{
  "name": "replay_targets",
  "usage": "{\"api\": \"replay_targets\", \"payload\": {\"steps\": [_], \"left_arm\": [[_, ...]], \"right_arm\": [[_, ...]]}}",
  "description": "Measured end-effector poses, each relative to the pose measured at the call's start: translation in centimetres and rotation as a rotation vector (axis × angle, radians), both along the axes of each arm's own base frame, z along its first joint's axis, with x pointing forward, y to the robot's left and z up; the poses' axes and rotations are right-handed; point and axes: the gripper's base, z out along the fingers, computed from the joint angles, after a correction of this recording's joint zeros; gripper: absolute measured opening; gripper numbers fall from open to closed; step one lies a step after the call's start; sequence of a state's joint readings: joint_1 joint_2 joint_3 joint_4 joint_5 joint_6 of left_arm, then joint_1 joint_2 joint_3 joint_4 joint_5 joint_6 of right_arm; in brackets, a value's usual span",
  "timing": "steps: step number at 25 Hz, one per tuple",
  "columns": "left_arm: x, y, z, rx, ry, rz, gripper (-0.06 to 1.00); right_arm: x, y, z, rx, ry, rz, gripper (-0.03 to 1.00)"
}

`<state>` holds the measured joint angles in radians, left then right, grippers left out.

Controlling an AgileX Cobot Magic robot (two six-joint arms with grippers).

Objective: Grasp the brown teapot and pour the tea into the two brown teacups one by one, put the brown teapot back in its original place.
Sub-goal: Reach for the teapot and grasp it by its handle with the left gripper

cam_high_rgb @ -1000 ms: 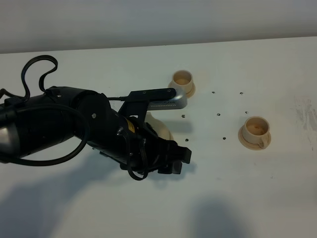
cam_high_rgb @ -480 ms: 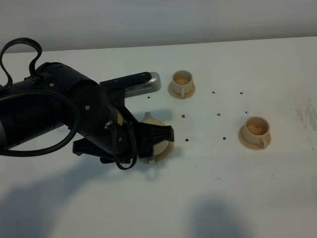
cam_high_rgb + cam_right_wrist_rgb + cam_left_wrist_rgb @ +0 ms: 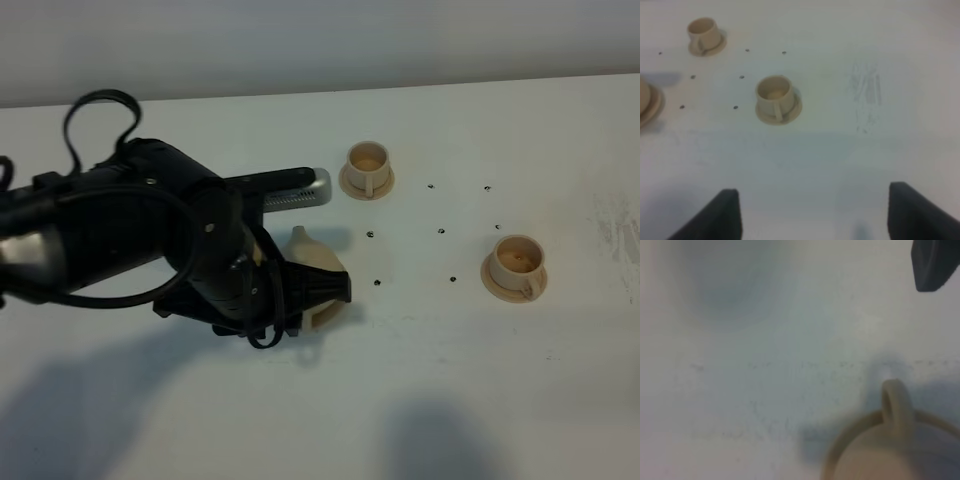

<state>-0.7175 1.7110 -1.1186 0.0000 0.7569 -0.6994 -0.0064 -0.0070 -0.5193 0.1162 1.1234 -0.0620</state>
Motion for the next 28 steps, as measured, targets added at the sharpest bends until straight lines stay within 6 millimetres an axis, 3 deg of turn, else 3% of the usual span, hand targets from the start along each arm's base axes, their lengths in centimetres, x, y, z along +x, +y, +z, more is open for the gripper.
{"api": "replay_targets", "payload": {"steps": [6,15,28], "left_arm": [[0.4,-0.3,0.2,-0.004,-0.021,-0.019,0.3],[0.7,-0.6,-1.6,0.028,0.023,-0.034,0.32],[1.6,-1.1,-2.6,0.033,0.044,-0.008,0.41]], "right_arm": [[0.0,0.0,0.0,0.0,0.0,0.0,0.59],[0.0,0.0,0.0,0.0,0.0,0.0,0.59],[0.0,0.0,0.0,0.0,0.0,0.0,0.59]]}}
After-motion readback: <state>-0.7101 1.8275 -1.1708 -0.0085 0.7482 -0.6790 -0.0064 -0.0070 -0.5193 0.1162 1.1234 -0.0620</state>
